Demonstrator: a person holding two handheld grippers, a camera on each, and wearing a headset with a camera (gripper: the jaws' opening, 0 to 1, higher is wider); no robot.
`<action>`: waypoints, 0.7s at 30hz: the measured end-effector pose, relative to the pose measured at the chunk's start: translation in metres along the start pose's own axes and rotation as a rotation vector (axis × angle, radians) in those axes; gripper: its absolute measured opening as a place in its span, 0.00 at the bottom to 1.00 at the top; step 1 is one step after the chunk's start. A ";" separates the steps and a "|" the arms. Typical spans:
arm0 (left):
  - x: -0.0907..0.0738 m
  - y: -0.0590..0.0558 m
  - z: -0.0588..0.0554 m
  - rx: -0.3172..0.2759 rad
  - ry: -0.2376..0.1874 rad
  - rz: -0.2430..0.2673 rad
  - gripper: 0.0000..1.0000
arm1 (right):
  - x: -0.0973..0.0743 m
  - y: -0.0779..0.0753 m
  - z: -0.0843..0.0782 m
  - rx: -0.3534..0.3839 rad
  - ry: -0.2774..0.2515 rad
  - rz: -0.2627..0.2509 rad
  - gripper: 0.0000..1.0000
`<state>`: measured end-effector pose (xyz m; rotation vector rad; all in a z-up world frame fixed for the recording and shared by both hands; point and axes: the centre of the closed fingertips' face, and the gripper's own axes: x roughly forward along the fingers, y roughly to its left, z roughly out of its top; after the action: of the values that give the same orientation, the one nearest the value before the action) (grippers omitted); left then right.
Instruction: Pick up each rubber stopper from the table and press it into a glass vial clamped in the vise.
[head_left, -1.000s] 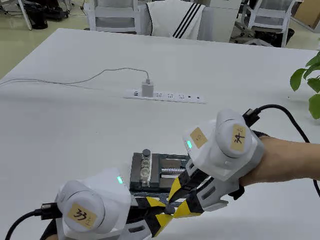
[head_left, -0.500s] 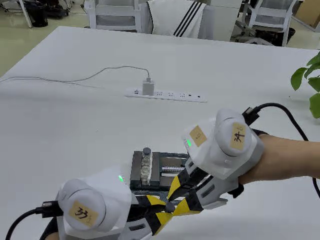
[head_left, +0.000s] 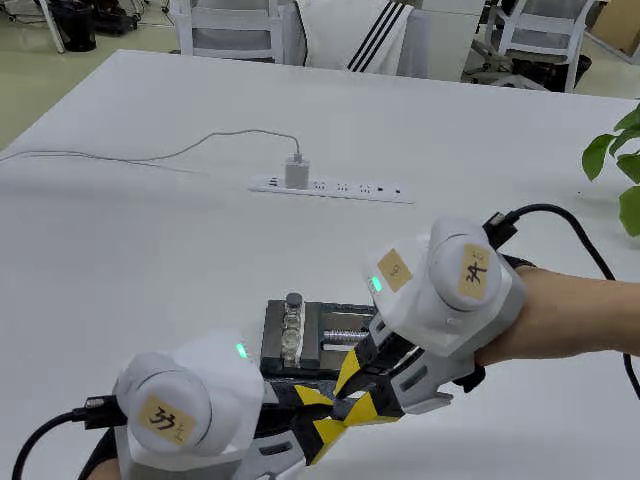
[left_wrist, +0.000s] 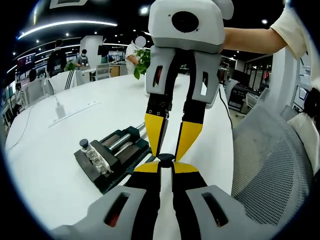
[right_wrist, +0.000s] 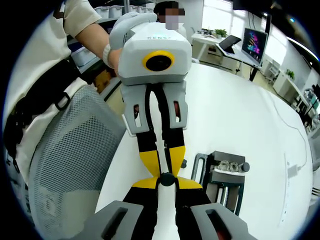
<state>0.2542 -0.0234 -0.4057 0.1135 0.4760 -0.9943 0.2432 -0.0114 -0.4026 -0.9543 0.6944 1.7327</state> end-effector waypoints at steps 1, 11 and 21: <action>0.000 0.000 0.000 -0.006 -0.001 -0.001 0.04 | -0.001 0.000 0.000 -0.001 -0.001 0.000 0.08; 0.001 0.001 0.001 0.009 0.001 -0.006 0.04 | -0.002 -0.001 -0.001 -0.003 0.006 0.000 0.07; 0.000 0.000 0.001 0.006 -0.014 -0.007 0.04 | -0.003 0.000 0.001 0.001 0.006 0.015 0.06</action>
<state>0.2547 -0.0232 -0.4045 0.1101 0.4614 -1.0025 0.2433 -0.0118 -0.3997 -0.9560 0.7079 1.7426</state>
